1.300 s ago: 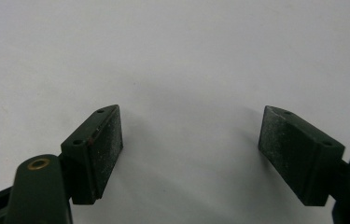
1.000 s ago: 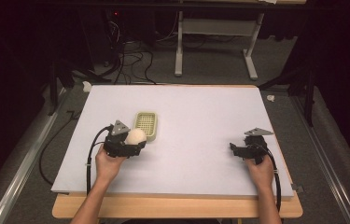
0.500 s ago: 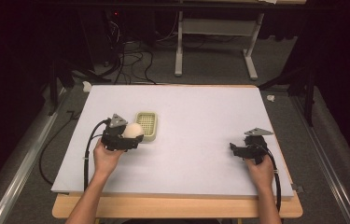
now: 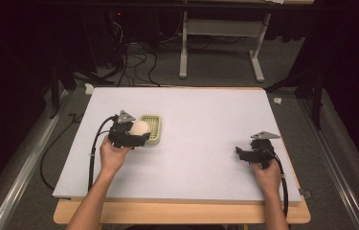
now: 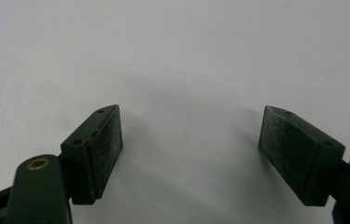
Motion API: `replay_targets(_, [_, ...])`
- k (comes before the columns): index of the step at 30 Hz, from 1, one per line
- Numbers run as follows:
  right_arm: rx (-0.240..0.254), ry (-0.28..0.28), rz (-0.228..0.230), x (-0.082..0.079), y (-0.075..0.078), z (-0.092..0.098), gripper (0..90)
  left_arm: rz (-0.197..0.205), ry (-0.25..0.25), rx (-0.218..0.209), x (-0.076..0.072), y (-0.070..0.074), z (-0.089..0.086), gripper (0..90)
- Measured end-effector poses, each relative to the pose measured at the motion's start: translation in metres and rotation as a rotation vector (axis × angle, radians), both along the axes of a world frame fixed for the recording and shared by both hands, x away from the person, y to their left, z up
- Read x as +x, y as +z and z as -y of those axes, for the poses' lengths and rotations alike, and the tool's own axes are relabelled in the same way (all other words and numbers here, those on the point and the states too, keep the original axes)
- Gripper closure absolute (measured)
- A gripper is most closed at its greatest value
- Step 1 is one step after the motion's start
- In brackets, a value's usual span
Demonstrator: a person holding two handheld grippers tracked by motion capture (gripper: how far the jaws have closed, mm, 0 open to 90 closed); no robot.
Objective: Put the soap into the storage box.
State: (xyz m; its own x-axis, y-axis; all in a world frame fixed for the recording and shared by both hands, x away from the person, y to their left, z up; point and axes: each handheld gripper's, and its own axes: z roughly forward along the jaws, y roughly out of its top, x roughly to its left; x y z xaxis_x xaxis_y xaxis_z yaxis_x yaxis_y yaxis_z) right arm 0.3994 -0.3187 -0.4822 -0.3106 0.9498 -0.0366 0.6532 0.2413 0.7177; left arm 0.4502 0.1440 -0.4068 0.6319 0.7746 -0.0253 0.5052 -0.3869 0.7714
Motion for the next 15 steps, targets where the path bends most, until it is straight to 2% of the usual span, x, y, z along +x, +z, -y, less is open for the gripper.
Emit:
replay_targets(11, [0.000, 0.000, 0.000, 0.000, 0.000, 0.000, 22.3, -0.003, 0.005, 0.025, 0.017, 0.001, 0.012, 24.7])
replay_targets(15, [0.001, 0.000, 0.000, 0.000, 0.000, 0.000, 22.2, -0.016, 0.022, 0.015, 0.026, -0.004, 0.015, 24.7])
